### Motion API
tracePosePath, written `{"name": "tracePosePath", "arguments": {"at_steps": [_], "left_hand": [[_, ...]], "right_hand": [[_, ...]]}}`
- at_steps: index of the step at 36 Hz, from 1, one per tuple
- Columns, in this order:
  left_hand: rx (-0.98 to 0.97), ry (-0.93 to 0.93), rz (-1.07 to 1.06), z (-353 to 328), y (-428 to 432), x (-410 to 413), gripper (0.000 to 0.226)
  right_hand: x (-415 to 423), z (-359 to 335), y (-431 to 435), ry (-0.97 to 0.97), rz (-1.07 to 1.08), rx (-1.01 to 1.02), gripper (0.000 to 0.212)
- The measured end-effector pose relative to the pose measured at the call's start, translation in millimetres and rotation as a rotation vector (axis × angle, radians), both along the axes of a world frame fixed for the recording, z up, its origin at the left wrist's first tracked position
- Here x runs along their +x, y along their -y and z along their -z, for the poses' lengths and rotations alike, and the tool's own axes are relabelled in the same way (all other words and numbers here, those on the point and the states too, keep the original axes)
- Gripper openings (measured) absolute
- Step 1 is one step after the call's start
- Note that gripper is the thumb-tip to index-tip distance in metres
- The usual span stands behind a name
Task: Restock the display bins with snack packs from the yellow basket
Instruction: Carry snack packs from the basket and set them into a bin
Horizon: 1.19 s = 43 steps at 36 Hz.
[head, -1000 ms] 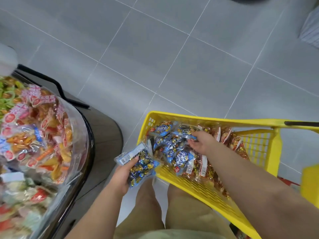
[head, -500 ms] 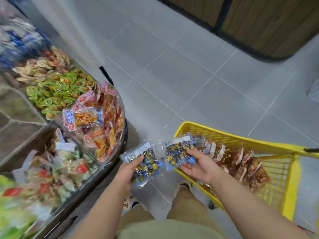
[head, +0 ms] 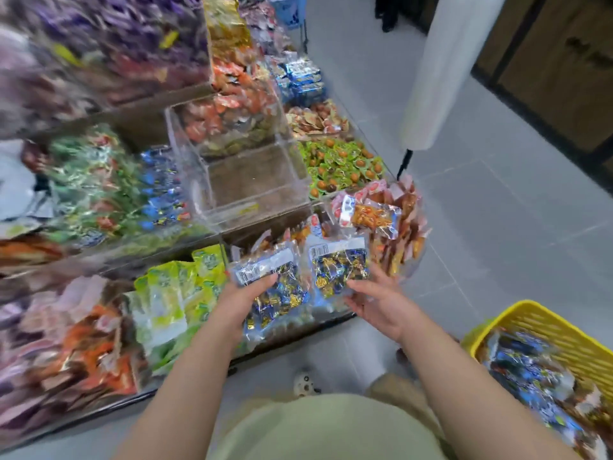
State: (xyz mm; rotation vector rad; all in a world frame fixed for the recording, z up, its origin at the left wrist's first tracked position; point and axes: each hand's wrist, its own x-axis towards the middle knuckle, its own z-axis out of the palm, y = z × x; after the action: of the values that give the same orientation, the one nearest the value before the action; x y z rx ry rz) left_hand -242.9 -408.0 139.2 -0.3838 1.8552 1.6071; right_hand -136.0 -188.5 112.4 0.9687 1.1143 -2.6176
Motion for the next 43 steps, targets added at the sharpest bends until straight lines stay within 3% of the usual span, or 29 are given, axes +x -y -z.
{"name": "tracePosePath", "arguments": {"at_steps": [2, 6, 8, 13, 16, 19, 21, 23, 26, 31, 33, 36, 38, 40, 43], "left_hand": [[-0.024, -0.008, -0.079, -6.6, 26.7, -3.6, 0.093], [-0.021, -0.031, -0.227, -12.7, 67.4, -9.3, 0.058], [-0.031, -0.041, -0.303, -18.1, 81.1, -9.9, 0.041], [0.019, -0.106, -0.469, -32.7, 106.9, -12.6, 0.027], [0.046, -0.062, -0.535, -41.3, 124.0, -15.3, 0.043], [0.104, 0.024, -0.607, -54.4, 136.1, -20.0, 0.094], [0.133, 0.031, -0.627, -63.1, 137.9, -24.9, 0.113], [0.175, 0.046, -0.679, -70.9, 134.7, -32.2, 0.099], [0.294, 0.073, -0.702, -81.3, 128.9, -46.1, 0.057], [0.357, 0.066, -0.648, -88.0, 124.5, -61.8, 0.072], [0.372, 0.059, -0.599, -89.2, 122.2, -65.7, 0.067], [0.411, 0.027, -0.569, -89.4, 120.1, -72.2, 0.057], [0.406, -0.016, -0.592, -89.5, 120.3, -80.2, 0.060], [0.372, -0.079, -0.631, -87.9, 125.6, -89.9, 0.066], [0.318, -0.171, -0.603, -86.0, 140.2, -105.0, 0.091]], "right_hand": [[-22.2, -9.6, 19.3, -0.009, -0.071, 0.081, 0.096], [-58.9, -25.6, 47.6, -0.053, -0.155, 0.225, 0.079], [-73.7, -33.3, 58.4, -0.101, -0.204, 0.402, 0.068], [-109.9, -56.4, 80.3, -0.265, -0.240, 0.700, 0.042], [-131.3, -73.3, 90.6, -0.434, -0.309, 0.713, 0.039], [-148.4, -101.6, 101.0, -0.665, -0.390, 0.748, 0.048], [-158.3, -120.6, 108.3, -0.819, -0.494, 0.833, 0.052], [-168.2, -127.8, 113.4, -0.937, -0.609, 0.839, 0.051], [-183.8, -121.4, 120.7, -1.058, -0.776, 0.887, 0.064], [-208.4, -113.7, 130.0, -1.246, -0.869, 0.989, 0.066], [-220.6, -114.5, 132.0, -1.295, -0.836, 1.052, 0.066], [-235.1, -119.1, 137.5, -1.266, -0.812, 1.141, 0.071], [-240.7, -123.7, 142.9, -1.141, -0.796, 1.137, 0.075], [-243.2, -129.1, 149.8, -0.910, -0.735, 1.015, 0.072], [-255.5, -137.1, 165.5, -0.521, -0.672, 0.773, 0.050]]}}
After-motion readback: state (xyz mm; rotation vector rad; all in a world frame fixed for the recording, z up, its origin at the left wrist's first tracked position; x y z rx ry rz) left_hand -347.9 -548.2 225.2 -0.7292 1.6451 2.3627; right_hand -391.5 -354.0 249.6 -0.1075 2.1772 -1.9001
